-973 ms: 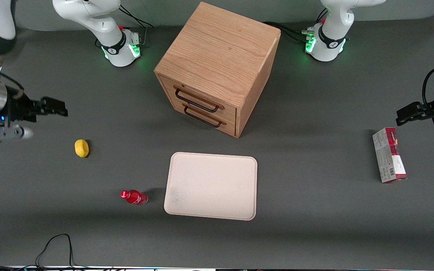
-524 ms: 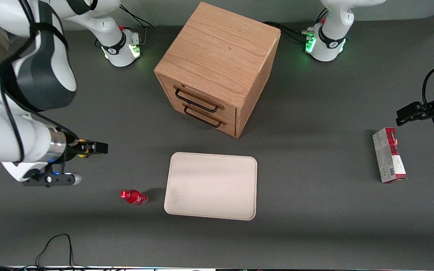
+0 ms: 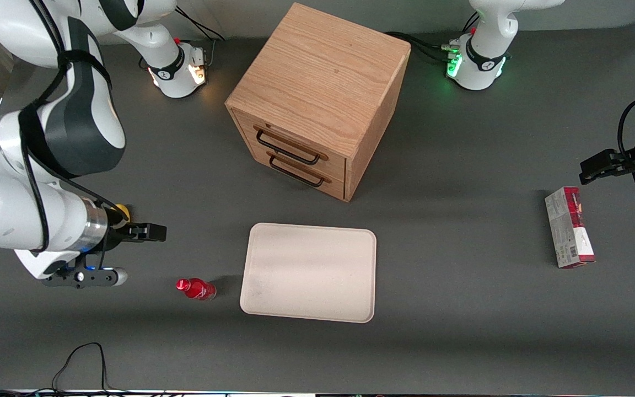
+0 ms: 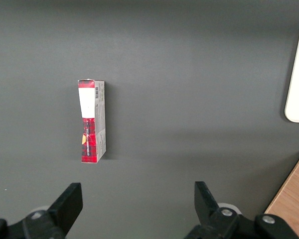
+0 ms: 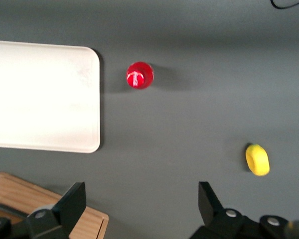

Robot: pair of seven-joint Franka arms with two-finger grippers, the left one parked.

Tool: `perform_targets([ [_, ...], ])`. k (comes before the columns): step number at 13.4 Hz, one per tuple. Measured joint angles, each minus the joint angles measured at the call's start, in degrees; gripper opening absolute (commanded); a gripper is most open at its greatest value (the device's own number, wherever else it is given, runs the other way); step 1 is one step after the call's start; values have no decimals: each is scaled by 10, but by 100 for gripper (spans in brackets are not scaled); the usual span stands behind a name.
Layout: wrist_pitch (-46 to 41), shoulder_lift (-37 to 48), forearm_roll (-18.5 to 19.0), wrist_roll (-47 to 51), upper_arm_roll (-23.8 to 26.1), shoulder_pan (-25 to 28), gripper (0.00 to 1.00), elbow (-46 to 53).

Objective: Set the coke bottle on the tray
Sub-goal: 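Move the open right gripper down toward the red Coca-Cola bottle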

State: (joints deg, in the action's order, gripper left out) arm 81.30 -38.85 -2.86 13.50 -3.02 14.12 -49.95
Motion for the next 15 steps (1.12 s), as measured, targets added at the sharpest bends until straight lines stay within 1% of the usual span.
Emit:
perform_targets([
  [5,93,-81,0,0,0,5,100,-1],
  [10,149,-136,6,0,0,6,99,-1],
  [14,166,-151,15,0,-1,6,99,0],
  [15,166,-151,17,0,-1,6,97,0],
])
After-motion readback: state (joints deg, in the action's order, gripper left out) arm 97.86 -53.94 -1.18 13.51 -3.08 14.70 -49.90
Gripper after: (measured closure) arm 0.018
